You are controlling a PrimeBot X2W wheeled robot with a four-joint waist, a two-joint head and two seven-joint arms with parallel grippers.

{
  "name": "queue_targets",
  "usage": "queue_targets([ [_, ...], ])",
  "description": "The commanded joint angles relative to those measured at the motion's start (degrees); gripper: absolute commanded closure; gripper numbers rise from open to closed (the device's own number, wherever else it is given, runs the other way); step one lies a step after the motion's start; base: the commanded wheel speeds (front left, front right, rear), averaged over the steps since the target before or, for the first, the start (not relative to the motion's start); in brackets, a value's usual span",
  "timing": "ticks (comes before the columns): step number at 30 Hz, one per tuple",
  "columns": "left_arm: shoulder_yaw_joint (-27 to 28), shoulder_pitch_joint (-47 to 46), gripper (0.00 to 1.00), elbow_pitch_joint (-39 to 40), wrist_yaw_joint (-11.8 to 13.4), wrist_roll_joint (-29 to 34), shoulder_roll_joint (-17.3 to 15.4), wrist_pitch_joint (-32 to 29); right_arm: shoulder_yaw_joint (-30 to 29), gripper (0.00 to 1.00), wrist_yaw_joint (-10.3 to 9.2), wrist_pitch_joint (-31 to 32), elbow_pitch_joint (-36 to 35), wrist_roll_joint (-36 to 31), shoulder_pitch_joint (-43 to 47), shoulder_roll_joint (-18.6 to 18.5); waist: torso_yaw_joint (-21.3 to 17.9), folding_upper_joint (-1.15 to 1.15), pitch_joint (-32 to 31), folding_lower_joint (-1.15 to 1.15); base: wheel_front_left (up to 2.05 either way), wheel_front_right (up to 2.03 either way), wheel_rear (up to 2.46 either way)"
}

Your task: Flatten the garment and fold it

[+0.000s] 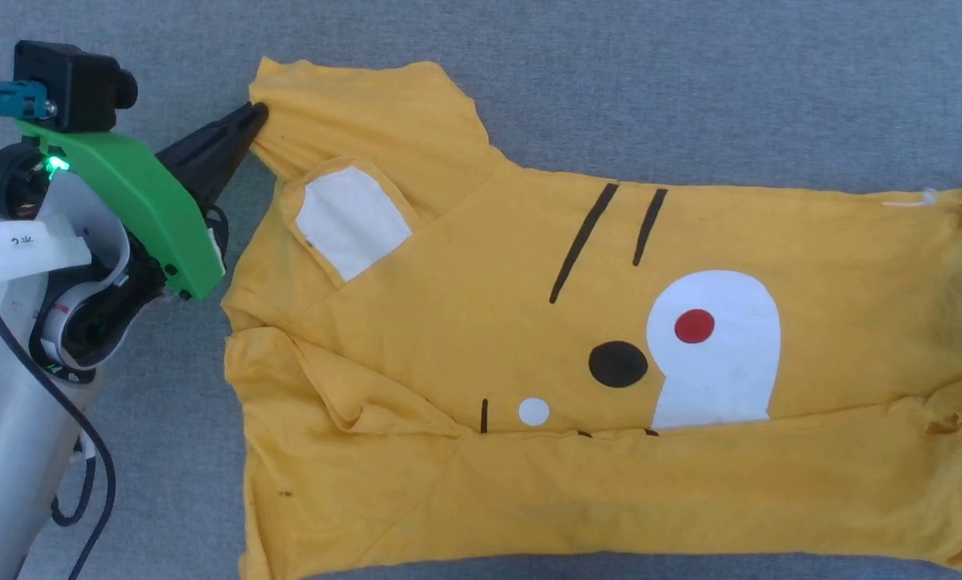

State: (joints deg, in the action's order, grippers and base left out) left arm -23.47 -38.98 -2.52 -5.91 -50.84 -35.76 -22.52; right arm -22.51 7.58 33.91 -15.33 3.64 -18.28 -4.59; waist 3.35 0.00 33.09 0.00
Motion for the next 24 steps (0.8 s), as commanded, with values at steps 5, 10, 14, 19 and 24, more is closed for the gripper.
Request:
queue_targets([
  [5,-0.48,-0.85,1.0,-0.54,0.2,0.8,0.68,0.38,-1.85,0.68,-0.09,3.15,3.29,0.88,-2.35,0.73,0.41,0.0,0.54,0.0,0.0,0.0,0.0],
  [10,-0.75,-1.54,1.0,-0.67,-0.16,0.99,1.22,1.82,-1.92,1.0,-0.09,2.87,5.0,1.15,-3.86,1.16,0.32,0.0,0.27,0.0,0.0,0.0,0.0],
  [14,0.68,-0.38,1.0,-0.15,-0.37,1.02,1.54,6.26,-1.58,1.0,-0.09,0.32,5.26,2.13,-4.1,1.33,-0.29,0.0,-1.26,0.0,0.0,0.0,0.0],
  [19,3.18,5.84,1.0,3.36,-0.52,-0.07,1.87,13.62,-2.82,1.0,-0.09,-2.9,3.82,4.73,-1.27,1.51,-0.67,0.0,-4.41,0.0,0.0,0.0,0.0],
  [24,3.3,10.77,1.0,5.13,-0.18,-0.27,1.27,15.28,-3.59,0.0,-0.09,-2.56,3.08,5.95,1.93,1.52,-0.35,0.0,-5.61,0.0,0.0,0.0,0.0],
])
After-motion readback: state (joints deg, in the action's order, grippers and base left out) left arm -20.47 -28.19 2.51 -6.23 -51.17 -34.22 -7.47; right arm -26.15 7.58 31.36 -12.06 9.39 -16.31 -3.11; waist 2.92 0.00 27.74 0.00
